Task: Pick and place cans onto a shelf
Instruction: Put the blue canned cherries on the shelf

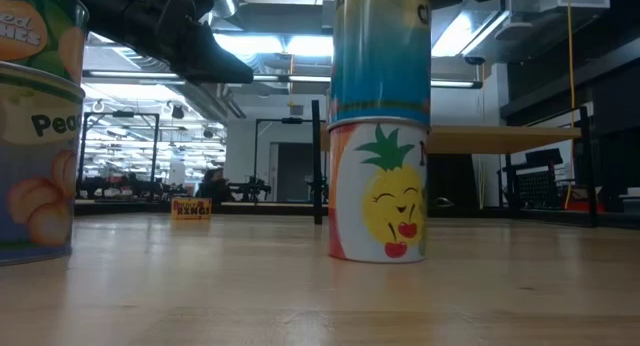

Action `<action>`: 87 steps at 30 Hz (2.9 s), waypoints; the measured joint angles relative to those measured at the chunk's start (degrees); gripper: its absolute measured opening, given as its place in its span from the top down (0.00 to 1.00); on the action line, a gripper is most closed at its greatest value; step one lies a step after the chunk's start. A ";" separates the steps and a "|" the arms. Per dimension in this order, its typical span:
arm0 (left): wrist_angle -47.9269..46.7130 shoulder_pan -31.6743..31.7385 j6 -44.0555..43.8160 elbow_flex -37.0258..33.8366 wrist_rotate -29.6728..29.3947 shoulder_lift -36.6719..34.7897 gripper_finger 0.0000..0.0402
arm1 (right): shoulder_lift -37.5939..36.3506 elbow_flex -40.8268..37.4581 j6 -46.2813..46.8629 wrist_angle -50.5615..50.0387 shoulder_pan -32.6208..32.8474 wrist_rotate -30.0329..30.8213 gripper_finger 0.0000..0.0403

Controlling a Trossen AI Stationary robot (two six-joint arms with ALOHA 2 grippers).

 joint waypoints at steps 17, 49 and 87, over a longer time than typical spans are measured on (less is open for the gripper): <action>0.00 0.00 0.02 0.00 0.02 0.00 0.72 | -0.04 0.00 0.26 0.15 0.00 -0.04 0.99; 0.02 0.00 0.01 0.00 0.02 0.02 0.72 | -5.82 -0.04 0.44 1.40 0.00 0.17 0.99; 0.00 0.00 0.00 -0.02 0.02 0.02 0.72 | -20.80 16.33 7.74 -24.98 -25.49 -2.05 0.99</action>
